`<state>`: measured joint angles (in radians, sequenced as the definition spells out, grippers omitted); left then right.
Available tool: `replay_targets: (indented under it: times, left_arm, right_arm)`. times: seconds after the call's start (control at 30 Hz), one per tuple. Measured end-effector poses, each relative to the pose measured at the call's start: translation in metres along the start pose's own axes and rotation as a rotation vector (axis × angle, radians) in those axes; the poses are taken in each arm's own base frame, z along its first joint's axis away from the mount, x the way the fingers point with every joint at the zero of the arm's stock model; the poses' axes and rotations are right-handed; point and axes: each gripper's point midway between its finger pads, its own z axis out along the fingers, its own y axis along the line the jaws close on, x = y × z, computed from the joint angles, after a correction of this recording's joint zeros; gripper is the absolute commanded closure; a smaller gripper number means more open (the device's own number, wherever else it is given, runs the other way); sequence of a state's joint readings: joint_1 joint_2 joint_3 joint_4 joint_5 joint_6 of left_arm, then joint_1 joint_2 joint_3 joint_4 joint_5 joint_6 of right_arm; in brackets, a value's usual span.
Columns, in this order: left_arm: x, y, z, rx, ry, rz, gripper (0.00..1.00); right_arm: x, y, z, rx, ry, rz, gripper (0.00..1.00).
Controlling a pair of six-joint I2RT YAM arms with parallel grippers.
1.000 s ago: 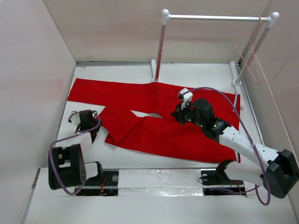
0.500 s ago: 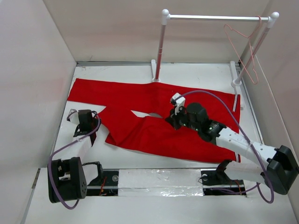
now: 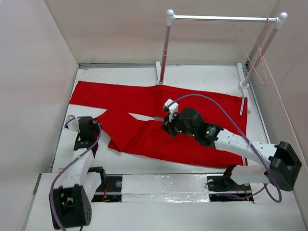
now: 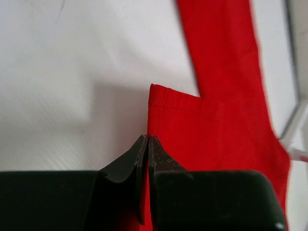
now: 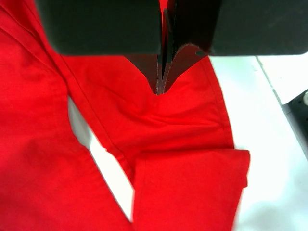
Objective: Place the trousers on the hanger
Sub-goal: Fold the trousers at the center of the board.
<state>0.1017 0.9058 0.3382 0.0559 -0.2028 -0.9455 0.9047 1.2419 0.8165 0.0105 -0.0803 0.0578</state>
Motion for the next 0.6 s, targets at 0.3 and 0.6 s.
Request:
replay_targets:
  times: [0.3,0.6]
  left_arm:
    - [-0.083,-0.083,-0.069,0.231,-0.216,-0.054,1.0]
    - [-0.131,-0.105,-0.137,0.332,-0.369,0.028,1.0]
  right_arm:
    - [-0.003,-0.064,-0.031,0.245,-0.074,0.115,1.0]
    - [0.103,-0.212,-0.142,0.786,-0.055,0.481,0.31]
